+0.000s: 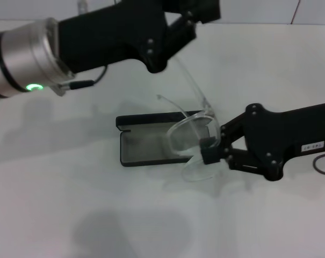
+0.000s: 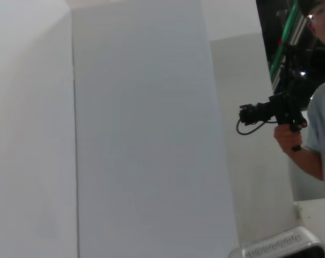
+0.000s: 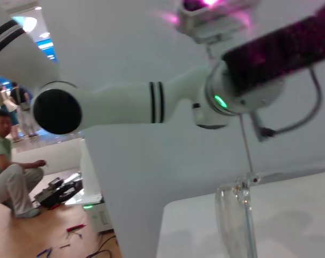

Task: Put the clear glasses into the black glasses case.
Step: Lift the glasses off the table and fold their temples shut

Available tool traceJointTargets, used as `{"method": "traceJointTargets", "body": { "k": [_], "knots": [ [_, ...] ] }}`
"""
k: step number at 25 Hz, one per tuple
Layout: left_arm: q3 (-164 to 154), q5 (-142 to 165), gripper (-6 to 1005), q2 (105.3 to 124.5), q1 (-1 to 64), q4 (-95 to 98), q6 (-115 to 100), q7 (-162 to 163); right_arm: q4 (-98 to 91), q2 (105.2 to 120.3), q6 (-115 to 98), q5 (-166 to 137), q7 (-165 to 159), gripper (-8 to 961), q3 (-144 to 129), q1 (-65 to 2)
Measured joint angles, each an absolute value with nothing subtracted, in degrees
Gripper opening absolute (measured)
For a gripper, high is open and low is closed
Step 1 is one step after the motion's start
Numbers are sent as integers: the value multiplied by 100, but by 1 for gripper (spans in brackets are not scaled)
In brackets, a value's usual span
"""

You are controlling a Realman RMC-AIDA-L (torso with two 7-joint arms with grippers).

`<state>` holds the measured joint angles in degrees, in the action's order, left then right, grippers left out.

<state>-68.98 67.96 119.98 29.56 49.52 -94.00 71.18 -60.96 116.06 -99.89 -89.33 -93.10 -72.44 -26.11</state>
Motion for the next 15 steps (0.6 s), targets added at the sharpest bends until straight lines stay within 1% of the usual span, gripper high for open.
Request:
{"method": "traceJointTargets", "body": {
  "k": [5, 15],
  "knots": [
    [-7078, 6761, 54, 12001, 3055, 4558, -9390, 6974, -6118, 11603, -9981, -8569, -9186, 84, -7359, -2657],
    [-7541, 6322, 54, 12013, 2870, 4005, -9386, 6926, -6143, 11587, -9953, -8172, -8925, 83, -7174, -2660]
  ]
}}
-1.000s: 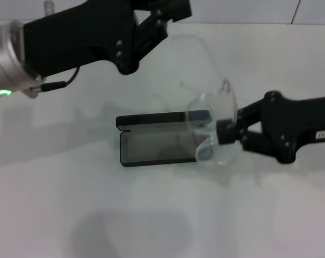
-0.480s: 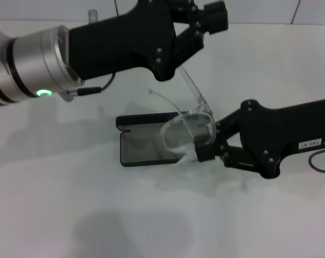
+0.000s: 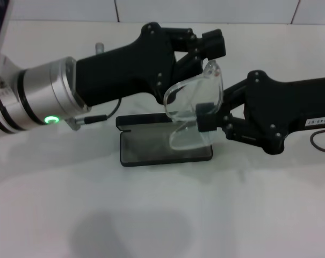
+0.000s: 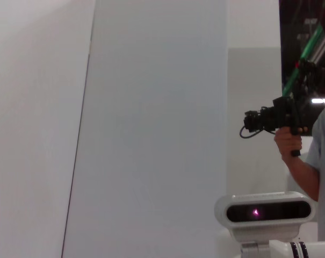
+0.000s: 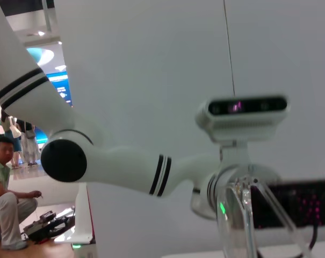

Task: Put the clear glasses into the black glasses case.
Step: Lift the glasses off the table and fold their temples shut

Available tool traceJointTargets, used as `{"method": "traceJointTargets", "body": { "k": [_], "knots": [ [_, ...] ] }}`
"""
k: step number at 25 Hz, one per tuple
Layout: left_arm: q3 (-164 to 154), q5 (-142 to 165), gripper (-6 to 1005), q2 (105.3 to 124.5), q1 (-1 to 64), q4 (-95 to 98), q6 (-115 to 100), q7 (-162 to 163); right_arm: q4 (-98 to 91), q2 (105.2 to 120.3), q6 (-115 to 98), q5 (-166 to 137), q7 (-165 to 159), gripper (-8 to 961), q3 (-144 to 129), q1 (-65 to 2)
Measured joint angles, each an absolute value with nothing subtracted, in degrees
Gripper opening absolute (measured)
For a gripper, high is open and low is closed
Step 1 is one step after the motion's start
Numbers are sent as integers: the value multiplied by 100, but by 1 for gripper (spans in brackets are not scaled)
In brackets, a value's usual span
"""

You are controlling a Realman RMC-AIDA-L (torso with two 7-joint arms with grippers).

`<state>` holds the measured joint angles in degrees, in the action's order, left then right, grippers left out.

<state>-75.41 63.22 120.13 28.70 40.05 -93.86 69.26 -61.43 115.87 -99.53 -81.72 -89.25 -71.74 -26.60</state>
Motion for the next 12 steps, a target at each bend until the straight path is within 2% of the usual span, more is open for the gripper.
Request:
{"method": "traceJointTargets", "body": {
  "k": [12],
  "knots": [
    [-7643, 5997, 53, 12015, 2697, 3776, -9450, 6855, -6107, 11580, -9989, -7918, -8659, 82, -7154, -2660]
  ]
}}
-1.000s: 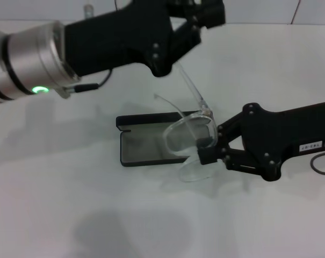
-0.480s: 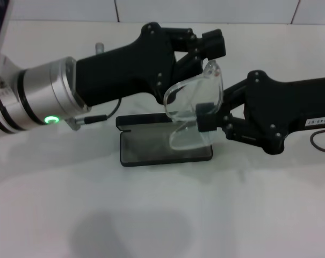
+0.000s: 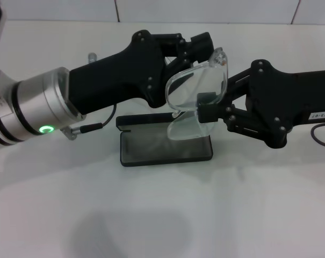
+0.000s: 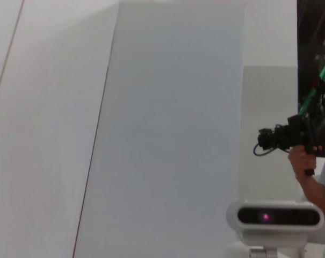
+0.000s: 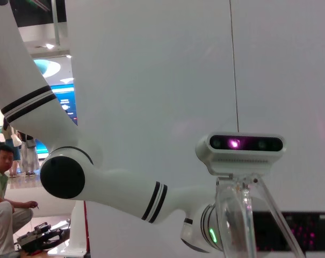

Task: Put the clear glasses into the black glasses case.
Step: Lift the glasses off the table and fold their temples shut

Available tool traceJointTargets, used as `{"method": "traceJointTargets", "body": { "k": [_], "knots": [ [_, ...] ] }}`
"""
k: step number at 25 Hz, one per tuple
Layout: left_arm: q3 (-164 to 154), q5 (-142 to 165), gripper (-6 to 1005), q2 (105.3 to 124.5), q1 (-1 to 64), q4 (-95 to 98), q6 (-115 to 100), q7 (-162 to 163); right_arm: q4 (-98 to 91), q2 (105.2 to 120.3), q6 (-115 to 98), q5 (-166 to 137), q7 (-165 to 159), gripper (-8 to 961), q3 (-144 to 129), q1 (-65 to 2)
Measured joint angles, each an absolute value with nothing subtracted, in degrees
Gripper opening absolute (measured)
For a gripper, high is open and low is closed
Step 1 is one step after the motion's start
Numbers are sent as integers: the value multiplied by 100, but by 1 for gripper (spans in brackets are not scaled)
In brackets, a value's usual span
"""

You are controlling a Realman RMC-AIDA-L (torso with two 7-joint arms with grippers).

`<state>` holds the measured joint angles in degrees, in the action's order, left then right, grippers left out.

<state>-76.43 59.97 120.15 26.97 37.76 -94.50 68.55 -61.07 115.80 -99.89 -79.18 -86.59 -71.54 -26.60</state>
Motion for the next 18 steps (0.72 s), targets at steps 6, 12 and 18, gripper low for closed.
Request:
{"method": "traceJointTargets", "body": {
  "k": [6, 12, 18],
  "knots": [
    [-7473, 5634, 54, 11975, 2541, 3999, -9482, 6859, -6083, 11586, -9990, -7894, -8578, 82, -7149, -2546],
    [-6731, 5439, 55, 11975, 2255, 4075, -9477, 6977, -6083, 11561, -10615, -7263, -8309, 82, -7009, -2321],
    [-6377, 5358, 56, 11971, 2015, 3995, -9274, 7265, -6031, 11563, -11820, -6675, -7969, 82, -6642, -2172]
  ]
}}
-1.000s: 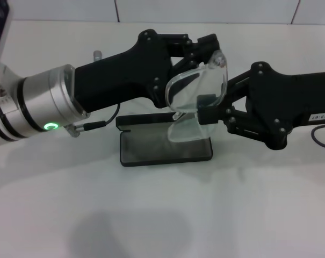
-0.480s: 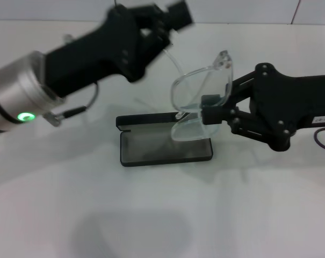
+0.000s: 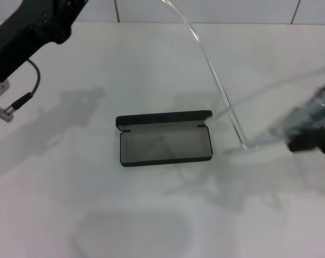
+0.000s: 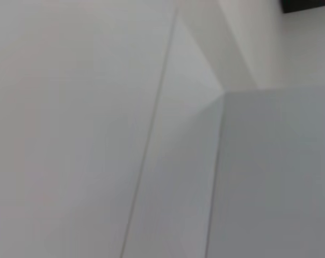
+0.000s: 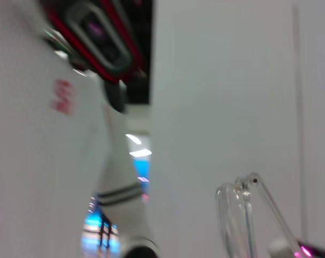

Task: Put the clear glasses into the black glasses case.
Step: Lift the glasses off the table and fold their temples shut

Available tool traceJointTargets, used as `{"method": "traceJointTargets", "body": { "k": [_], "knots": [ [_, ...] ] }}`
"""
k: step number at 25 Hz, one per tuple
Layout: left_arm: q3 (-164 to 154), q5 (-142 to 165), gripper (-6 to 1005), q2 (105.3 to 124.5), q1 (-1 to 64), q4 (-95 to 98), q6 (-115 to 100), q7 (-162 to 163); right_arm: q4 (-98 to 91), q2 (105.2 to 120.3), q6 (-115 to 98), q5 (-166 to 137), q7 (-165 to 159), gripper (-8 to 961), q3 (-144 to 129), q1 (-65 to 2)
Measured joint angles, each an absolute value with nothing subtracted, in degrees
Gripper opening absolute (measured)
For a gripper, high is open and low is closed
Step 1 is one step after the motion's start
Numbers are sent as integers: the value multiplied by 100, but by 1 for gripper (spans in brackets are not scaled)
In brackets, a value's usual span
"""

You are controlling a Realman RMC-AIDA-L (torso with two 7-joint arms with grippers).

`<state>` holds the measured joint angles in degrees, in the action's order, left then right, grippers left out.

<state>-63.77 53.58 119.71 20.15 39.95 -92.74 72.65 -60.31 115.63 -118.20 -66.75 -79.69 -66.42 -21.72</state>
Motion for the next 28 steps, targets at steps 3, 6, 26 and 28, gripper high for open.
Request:
{"method": "traceJointTargets", "body": {
  "k": [3, 6, 26, 28],
  "knots": [
    [-6443, 5416, 56, 11970, 2052, 3853, -9266, 7286, -6004, 11577, -12113, -6523, -7761, 81, -6656, -2164],
    [-6757, 5490, 56, 11976, 2122, 3829, -9289, 7272, -5979, 11596, -12093, -6489, -7683, 81, -6757, -2245],
    [-7675, 5314, 57, 12009, 2366, 3912, -9747, 7231, -4405, 11594, -11389, -6442, -7239, 81, -7293, -3084],
    [-7743, 5307, 57, 12009, 2395, 3926, -9747, 7227, -4331, 11592, -11348, -6448, -7236, 81, -7294, -3112]
  ]
}}
